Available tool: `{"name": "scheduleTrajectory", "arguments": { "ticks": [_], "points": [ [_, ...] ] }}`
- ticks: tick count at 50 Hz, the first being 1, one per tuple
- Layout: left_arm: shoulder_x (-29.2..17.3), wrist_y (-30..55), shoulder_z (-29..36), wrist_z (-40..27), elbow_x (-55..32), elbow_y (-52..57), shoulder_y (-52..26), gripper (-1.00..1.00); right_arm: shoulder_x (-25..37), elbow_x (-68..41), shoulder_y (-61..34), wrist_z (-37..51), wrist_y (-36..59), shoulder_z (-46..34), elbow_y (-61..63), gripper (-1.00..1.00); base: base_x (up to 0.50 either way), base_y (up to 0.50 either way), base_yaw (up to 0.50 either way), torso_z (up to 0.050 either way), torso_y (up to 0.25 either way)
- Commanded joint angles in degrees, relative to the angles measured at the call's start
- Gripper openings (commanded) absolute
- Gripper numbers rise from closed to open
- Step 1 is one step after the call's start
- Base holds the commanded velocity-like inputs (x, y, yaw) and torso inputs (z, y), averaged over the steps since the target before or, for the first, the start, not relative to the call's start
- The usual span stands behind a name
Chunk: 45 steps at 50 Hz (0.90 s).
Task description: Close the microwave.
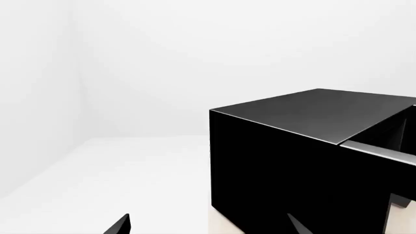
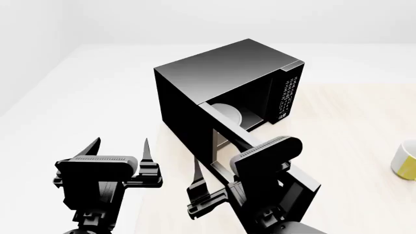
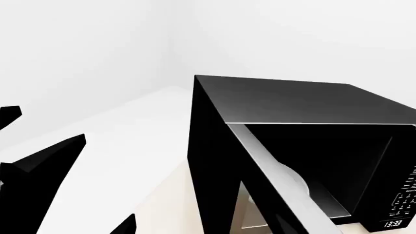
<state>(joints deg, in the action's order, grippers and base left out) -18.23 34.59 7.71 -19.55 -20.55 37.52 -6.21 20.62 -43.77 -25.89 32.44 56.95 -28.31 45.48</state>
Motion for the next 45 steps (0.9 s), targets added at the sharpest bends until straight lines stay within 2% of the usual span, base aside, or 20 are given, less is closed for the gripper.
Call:
{"name": "scheduleTrajectory", "arguments": {
  "ticks": [1,45],
  "points": [
    [-0.21,-0.41,0.16,-0.24,-0.06,-0.08,0.25,1.00,0.31,0.81,0.60,-0.47,-1.02,-1.18,-1.30,1.00,0.00,0.00,0.00,0.000,0.000],
    [-1.00,-0.25,0.67,-1.15,-0.99,0.51,-1.00,1.00,2.00,3.60,3.61,-2.80,-6.86,-2.01,-9.49,1.00,0.00,0.00,0.00,0.000,0.000]
  ]
}}
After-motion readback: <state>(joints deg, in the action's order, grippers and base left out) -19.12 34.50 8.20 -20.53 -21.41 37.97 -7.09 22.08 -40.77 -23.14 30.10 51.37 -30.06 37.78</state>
